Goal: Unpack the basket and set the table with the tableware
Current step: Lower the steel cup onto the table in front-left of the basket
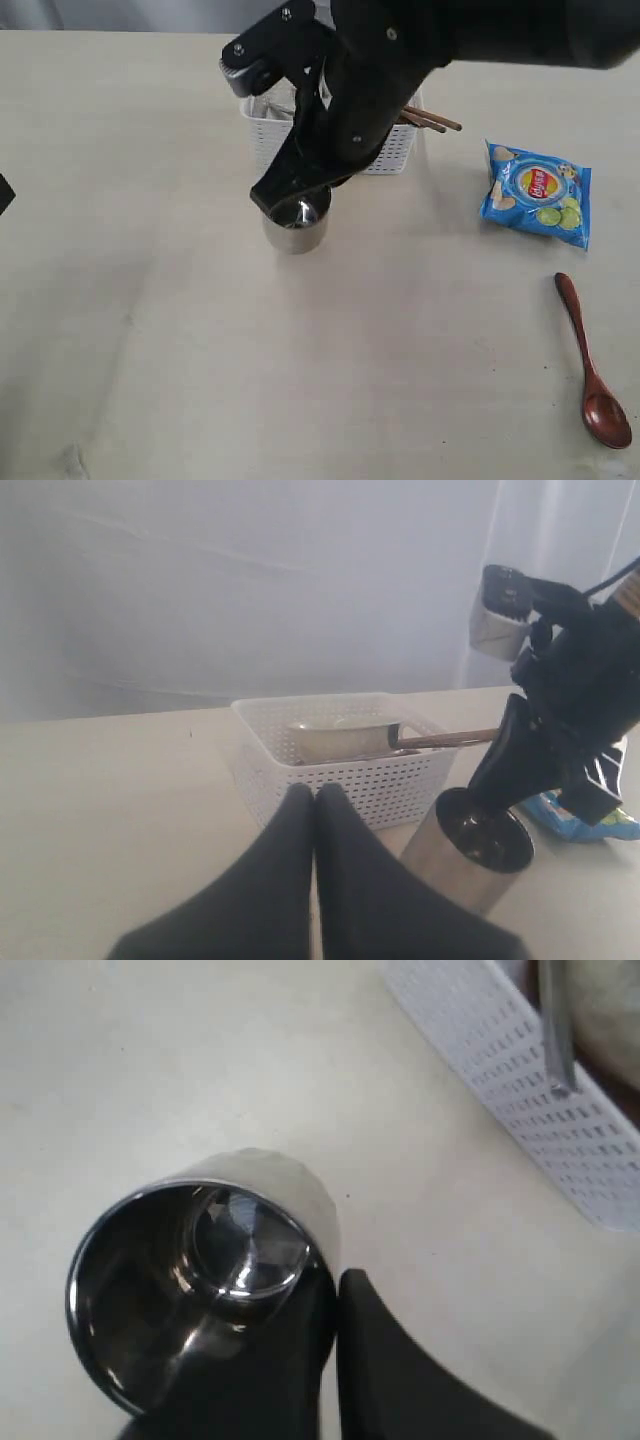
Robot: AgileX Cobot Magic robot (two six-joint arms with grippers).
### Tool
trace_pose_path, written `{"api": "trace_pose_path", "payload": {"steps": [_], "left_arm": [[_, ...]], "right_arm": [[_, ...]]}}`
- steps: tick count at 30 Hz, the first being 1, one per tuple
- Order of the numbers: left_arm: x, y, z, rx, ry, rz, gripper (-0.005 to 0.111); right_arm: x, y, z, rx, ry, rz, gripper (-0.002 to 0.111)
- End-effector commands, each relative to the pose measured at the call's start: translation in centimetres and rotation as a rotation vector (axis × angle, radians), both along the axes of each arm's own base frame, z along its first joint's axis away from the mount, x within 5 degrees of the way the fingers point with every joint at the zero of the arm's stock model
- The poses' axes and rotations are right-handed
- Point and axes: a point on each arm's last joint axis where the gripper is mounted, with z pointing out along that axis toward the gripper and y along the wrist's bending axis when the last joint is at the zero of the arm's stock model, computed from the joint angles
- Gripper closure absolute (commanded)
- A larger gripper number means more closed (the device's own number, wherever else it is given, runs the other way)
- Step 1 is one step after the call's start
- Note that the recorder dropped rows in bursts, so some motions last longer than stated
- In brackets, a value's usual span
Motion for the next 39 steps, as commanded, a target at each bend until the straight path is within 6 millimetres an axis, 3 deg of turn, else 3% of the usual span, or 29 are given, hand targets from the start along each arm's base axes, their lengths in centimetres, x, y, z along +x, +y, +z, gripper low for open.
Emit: {"api": "trace_pose_path", "payload": {"steps": [1, 9, 16, 26, 39], "left_arm": [[0.0, 0.0, -0.1, 0.003, -0.002, 0.000, 0.107], [0.0, 0.0, -0.1, 0.003, -0.002, 0.000, 0.107], [0.0, 0.0, -0.1, 0.003, -0.002, 0.000, 0.107], [0.0, 0.0, -0.1, 0.003, -0.002, 0.000, 0.107], [0.0, 0.0, -0.1, 0.003, -0.002, 0.000, 0.107]], "right_arm": [[-0.2, 0.1, -0.8, 0.050, -0.002, -0.022, 0.109], [1.5, 1.8, -2.5, -0.042, 0.077, -0.028, 0.109], [3.0, 3.4, -2.2, -0.038, 0.068, -0.030, 0.109], [4.9, 2.1, -2.9, 0.013, 0.128, -0.108, 0.109], [5.0, 2.5, -2.8, 0.054, 0.122, -0.117, 0.109]]}}
